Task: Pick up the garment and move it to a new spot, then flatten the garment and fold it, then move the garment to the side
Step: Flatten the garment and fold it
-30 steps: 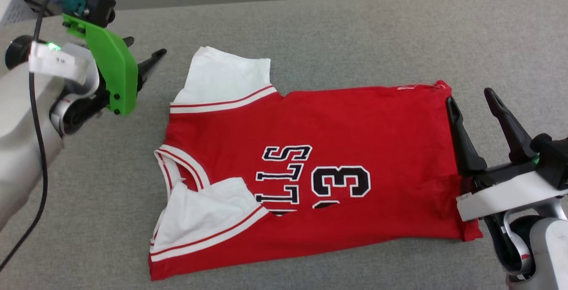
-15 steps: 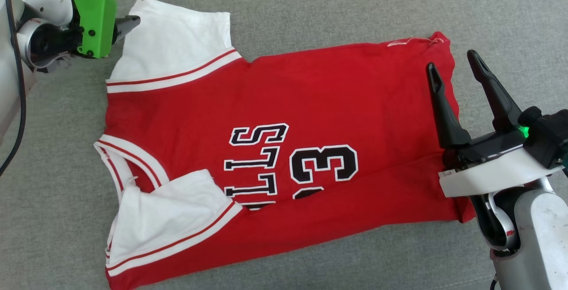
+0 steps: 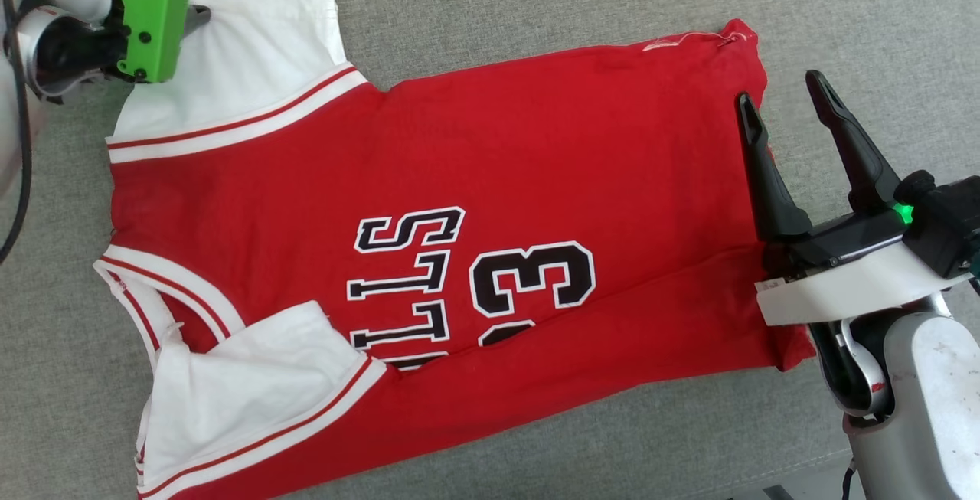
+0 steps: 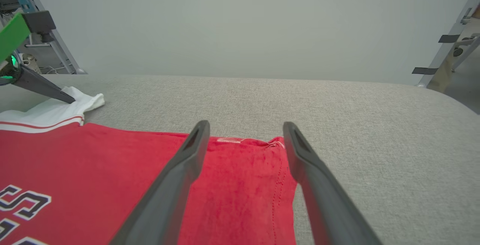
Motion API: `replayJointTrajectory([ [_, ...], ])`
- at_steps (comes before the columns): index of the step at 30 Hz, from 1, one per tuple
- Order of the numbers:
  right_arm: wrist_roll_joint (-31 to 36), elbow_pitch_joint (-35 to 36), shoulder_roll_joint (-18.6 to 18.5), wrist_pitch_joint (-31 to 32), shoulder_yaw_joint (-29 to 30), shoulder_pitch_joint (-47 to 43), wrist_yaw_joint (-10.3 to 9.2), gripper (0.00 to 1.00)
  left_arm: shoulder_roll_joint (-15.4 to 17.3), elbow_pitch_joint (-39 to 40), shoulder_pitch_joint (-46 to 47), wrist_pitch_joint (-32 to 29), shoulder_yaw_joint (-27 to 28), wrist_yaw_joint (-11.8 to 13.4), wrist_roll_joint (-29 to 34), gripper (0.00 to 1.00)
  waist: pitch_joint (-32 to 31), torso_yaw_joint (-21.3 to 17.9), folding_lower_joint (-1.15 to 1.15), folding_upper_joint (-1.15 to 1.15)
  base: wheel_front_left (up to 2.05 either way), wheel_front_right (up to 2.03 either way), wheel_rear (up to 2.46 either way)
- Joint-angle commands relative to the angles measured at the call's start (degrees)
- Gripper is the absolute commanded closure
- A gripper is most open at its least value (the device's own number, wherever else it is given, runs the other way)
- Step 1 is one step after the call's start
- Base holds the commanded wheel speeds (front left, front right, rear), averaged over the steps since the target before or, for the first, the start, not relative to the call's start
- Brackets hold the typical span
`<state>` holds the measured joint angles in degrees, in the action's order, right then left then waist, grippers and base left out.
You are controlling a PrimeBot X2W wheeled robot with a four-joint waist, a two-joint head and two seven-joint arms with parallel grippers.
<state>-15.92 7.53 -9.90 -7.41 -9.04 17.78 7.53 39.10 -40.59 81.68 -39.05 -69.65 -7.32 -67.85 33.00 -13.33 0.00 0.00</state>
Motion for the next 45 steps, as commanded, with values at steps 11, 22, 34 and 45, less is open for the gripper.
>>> replayJointTrajectory([
  [11,-0.11,2.94,-5.82,4.37,5.98,4.18,-0.04,0.00,-1.23,4.88,-2.98,7.65,-2.99,-0.16,3.86,1.00,-5.57,3.77,0.00,0.00,0.00,0.00,0.00],
  [22,-14.57,-4.18,-22.75,36.04,-0.95,13.23,-0.04,0.00,-2.68,10.51,-4.22,15.89,-3.53,-0.16,6.96,1.00,-7.84,8.05,0.00,0.00,0.00,0.00,0.00],
  [34,-22.41,-14.84,-27.14,56.42,-12.47,26.33,-0.04,0.00,-4.27,13.39,-2.32,19.81,-3.67,-0.16,9.33,1.00,-4.69,12.13,0.00,0.00,0.00,0.00,0.00],
  [45,-19.88,-28.45,-25.10,52.10,-20.72,27.76,-0.04,0.00,-5.31,15.89,-1.30,21.87,-3.69,-0.16,11.50,1.00,-2.62,15.11,0.00,0.00,0.00,0.00,0.00],
])
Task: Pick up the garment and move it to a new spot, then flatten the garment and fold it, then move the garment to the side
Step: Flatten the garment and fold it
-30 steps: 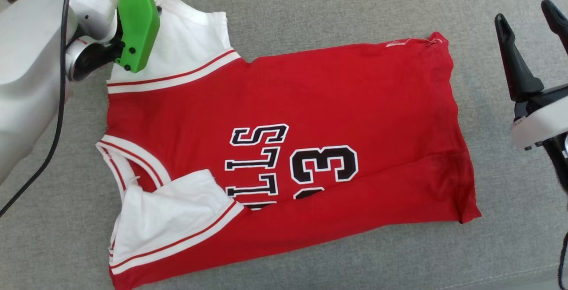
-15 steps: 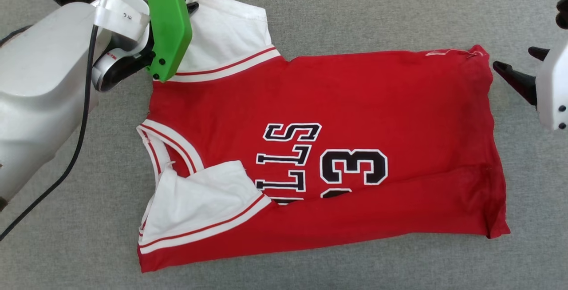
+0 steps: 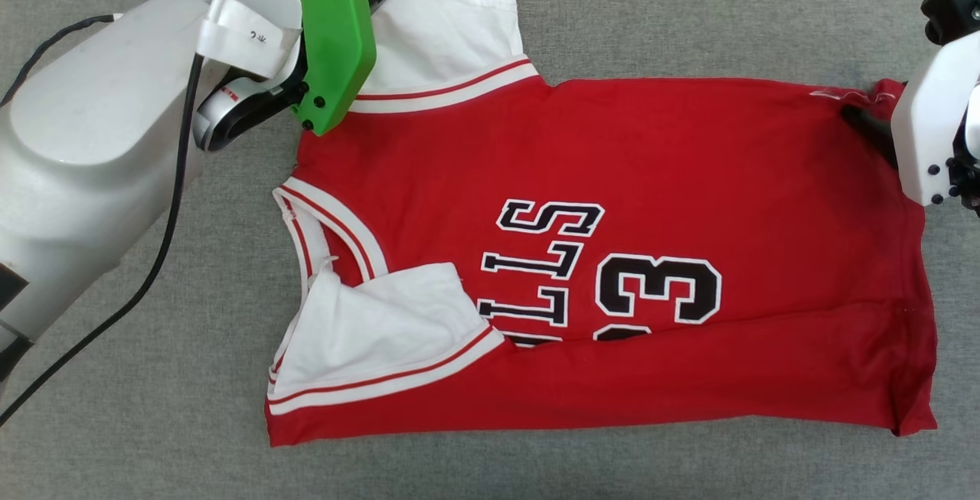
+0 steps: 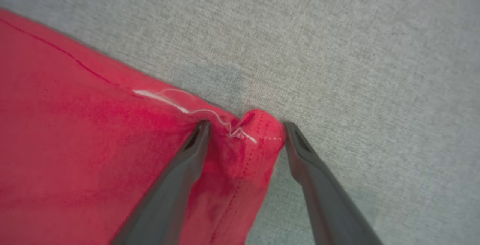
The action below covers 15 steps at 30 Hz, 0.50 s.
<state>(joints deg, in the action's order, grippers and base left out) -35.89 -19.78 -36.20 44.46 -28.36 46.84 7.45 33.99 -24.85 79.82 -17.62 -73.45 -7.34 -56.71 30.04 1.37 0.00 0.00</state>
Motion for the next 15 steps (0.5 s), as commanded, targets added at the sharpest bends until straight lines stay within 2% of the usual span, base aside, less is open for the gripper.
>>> replayJointTrajectory([
  [1,-0.15,-2.16,1.31,-0.13,-2.53,-1.90,0.03,0.00,-0.23,0.33,0.49,0.54,0.11,-0.14,0.53,1.00,0.33,0.51,0.00,0.00,0.00,0.00,0.00],
  [4,-1.08,-4.09,1.55,-1.39,-4.90,-2.88,0.03,0.00,-0.04,0.60,0.24,0.75,0.10,-0.14,0.63,1.00,0.12,0.46,0.00,0.00,0.00,0.00,0.00],
  [5,-1.35,-4.64,1.48,-2.25,-5.67,-2.85,0.03,0.18,0.14,0.63,0.15,0.87,0.10,-0.14,0.60,1.00,-0.05,0.36,0.00,0.00,0.00,0.00,0.00],
  [6,-1.60,-5.04,1.44,-3.02,-6.13,-2.73,0.03,0.64,0.30,0.60,0.08,0.98,0.10,-0.14,0.56,1.00,-0.20,0.27,0.00,0.00,0.00,0.00,0.00],
  [7,-2.00,-5.33,1.55,-4.31,-6.52,-2.47,0.03,1.00,0.53,0.49,-0.11,1.11,0.10,-0.14,0.49,1.00,-0.50,0.07,0.00,0.00,0.00,0.00,0.00],
  [15,-2.58,-5.76,1.03,-16.13,-7.30,-0.76,0.03,1.00,1.40,0.09,-2.97,3.05,0.10,-0.14,-0.48,1.00,-4.82,-0.48,0.00,0.00,0.00,0.00,0.00],
])
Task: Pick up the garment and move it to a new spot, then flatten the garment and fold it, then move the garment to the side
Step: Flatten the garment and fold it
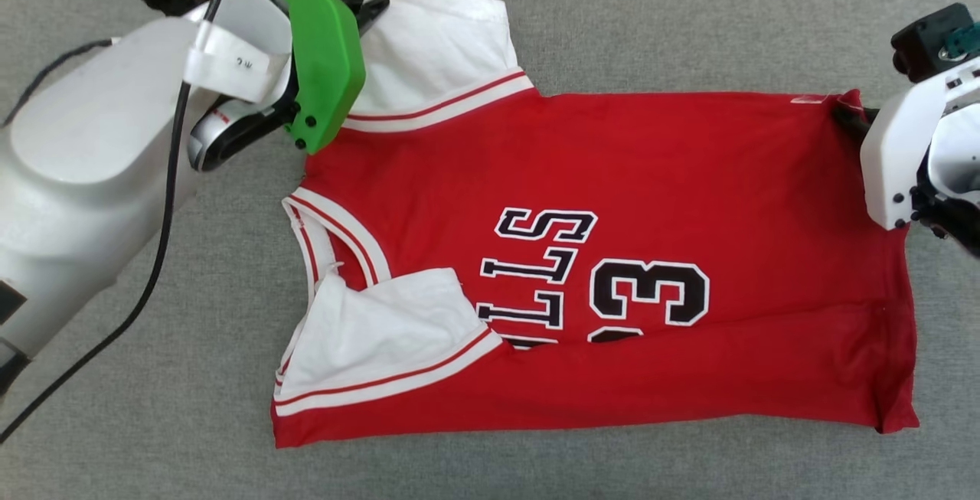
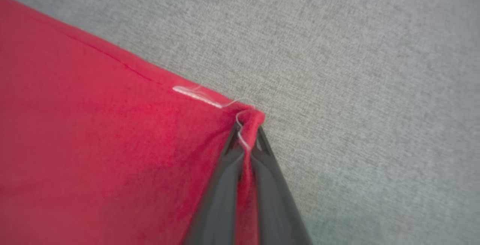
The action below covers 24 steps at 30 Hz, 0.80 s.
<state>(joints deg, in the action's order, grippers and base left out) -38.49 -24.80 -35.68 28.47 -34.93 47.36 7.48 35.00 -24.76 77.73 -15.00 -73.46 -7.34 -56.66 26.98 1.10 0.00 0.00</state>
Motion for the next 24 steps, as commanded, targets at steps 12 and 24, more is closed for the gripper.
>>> replayJointTrajectory([
  [12,-0.12,-0.57,0.41,-12.27,0.98,-8.10,0.01,1.00,4.46,3.38,-8.46,3.95,0.11,-0.14,-2.55,1.00,-10.77,0.48,0.00,0.00,0.00,0.00,0.00],
  [24,-0.43,2.41,0.12,-15.24,3.15,-19.54,0.01,1.00,8.40,8.69,-22.88,7.53,0.11,3.24,-3.72,1.00,-17.70,1.10,0.00,0.00,0.00,0.00,0.00],
])
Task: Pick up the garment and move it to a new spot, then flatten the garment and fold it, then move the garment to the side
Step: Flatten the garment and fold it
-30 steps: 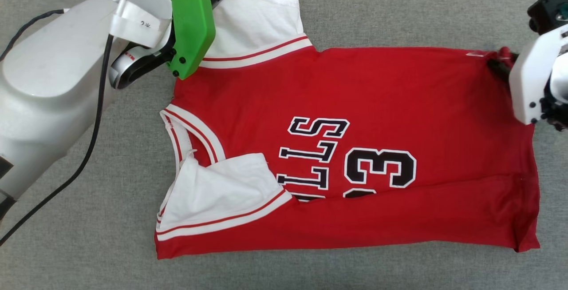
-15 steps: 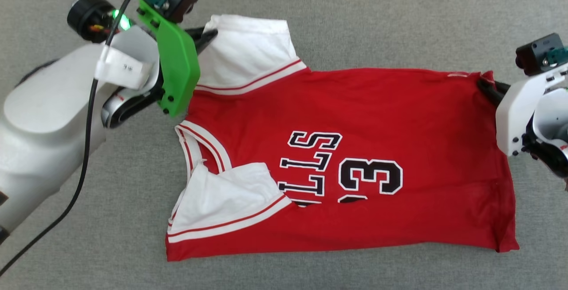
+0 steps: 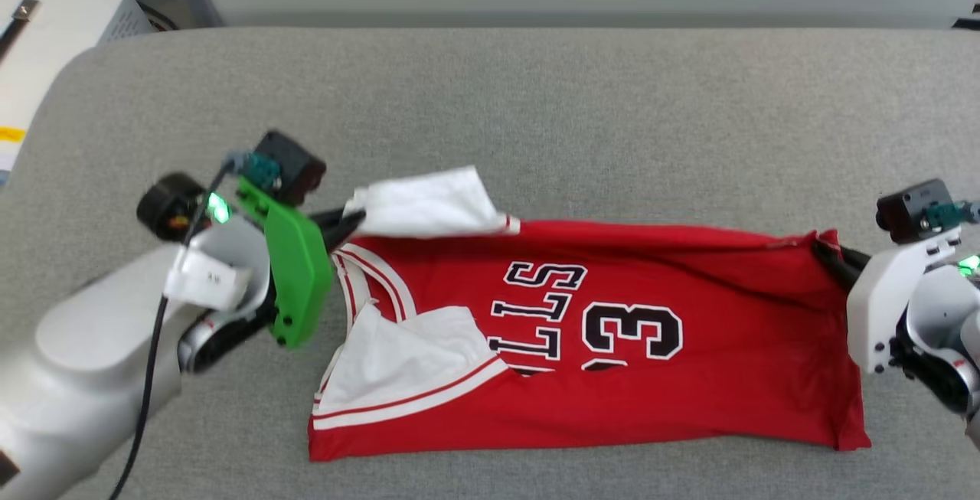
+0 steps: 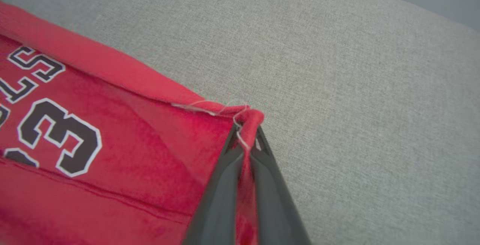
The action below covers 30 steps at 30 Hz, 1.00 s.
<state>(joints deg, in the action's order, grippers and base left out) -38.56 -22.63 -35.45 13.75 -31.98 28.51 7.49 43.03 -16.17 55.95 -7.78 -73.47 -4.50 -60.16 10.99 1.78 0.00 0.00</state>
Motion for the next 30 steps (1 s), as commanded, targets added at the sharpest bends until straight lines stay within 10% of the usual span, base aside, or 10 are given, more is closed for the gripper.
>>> replayJointTrajectory([
  [1,-0.40,0.58,-0.14,-0.69,0.69,-1.99,0.00,1.00,0.65,0.85,-2.78,0.43,0.12,0.96,-0.34,1.00,-2.26,0.55,0.00,0.00,0.00,0.00,0.00],
  [14,0.33,6.70,0.92,0.60,6.53,-16.03,0.00,1.00,3.84,8.44,-18.09,1.51,0.12,7.14,-1.03,1.00,-5.65,1.73,0.00,0.00,0.00,0.00,0.00],
  [26,-0.73,7.27,4.86,4.61,12.59,-25.02,0.00,1.00,0.87,4.74,-23.83,2.60,0.15,7.46,-1.12,1.00,-4.75,2.28,0.00,0.00,0.00,0.00,0.00],
  [27,-0.60,7.03,5.11,4.55,12.71,-25.15,0.00,0.92,0.48,4.00,-24.01,2.84,0.15,7.44,-0.99,0.72,-4.76,2.25,0.00,0.00,0.00,0.00,0.00],
  [28,-0.43,7.10,5.47,4.23,12.75,-25.25,0.00,0.58,0.05,3.21,-24.08,3.96,0.29,7.81,-0.41,0.00,-4.82,2.19,0.00,0.00,0.00,0.00,0.00],
  [29,-0.47,7.42,5.70,3.93,12.65,-25.34,0.00,0.00,-0.37,2.66,-24.35,5.27,0.78,8.27,-0.44,0.00,-4.95,2.11,0.00,0.00,0.00,0.00,0.00],
  [30,-0.57,7.79,5.83,3.42,12.94,-25.44,0.00,0.00,-0.82,2.27,-24.75,6.71,1.21,8.42,-0.53,0.00,-5.17,2.01,0.00,0.00,0.00,0.00,0.00],
])
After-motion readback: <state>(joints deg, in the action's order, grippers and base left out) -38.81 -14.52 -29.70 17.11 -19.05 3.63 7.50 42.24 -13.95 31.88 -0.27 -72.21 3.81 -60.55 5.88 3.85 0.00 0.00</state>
